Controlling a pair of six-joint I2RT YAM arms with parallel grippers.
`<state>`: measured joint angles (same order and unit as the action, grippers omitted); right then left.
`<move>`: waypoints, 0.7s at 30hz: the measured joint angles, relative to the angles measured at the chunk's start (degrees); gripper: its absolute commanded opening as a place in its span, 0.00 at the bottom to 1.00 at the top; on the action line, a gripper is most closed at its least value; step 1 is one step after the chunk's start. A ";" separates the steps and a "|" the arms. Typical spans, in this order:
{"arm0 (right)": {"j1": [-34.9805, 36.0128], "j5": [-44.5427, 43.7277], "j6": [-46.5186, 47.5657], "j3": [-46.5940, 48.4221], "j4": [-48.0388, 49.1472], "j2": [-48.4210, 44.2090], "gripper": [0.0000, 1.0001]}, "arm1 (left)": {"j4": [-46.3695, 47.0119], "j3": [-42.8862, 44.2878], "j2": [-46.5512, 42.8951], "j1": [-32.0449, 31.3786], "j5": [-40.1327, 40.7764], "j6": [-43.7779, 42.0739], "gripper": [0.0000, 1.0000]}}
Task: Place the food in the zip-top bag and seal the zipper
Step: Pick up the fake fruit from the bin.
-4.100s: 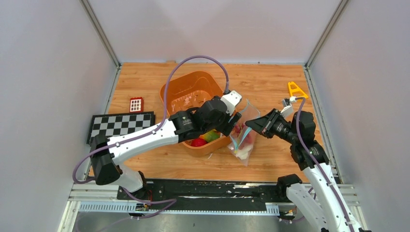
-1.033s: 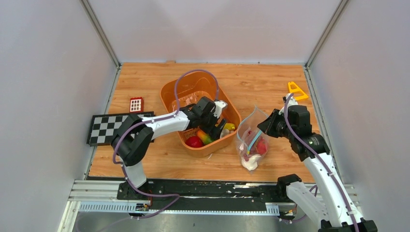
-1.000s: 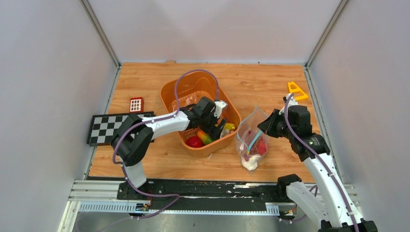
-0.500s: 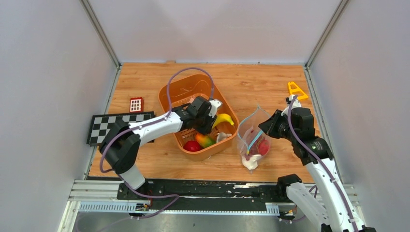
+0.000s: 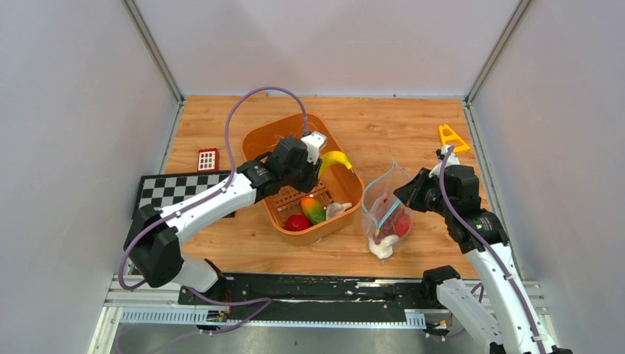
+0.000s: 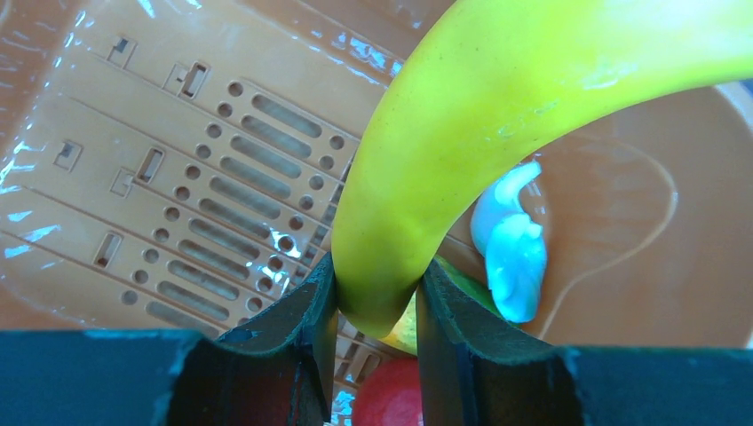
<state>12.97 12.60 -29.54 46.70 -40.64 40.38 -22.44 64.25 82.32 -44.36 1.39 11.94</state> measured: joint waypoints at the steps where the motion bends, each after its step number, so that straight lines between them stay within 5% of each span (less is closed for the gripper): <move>1: 0.00 0.04 0.00 0.00 0.00 0.00 0.00 | 0.17 -0.02 -0.13 0.11 -0.26 0.24 0.17; 17: 0.00 2.49 -1.11 -0.35 0.70 -0.76 0.00 | 12.72 4.22 -4.57 -6.69 -22.10 4.61 0.19; 21: 0.00 3.32 -1.97 -0.94 1.31 -1.42 0.00 | 23.63 3.56 -2.86 -8.11 -23.98 8.59 0.20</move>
<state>12.97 15.92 -31.51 45.76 -39.33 38.96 1.19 67.81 79.46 -52.47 -22.59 20.53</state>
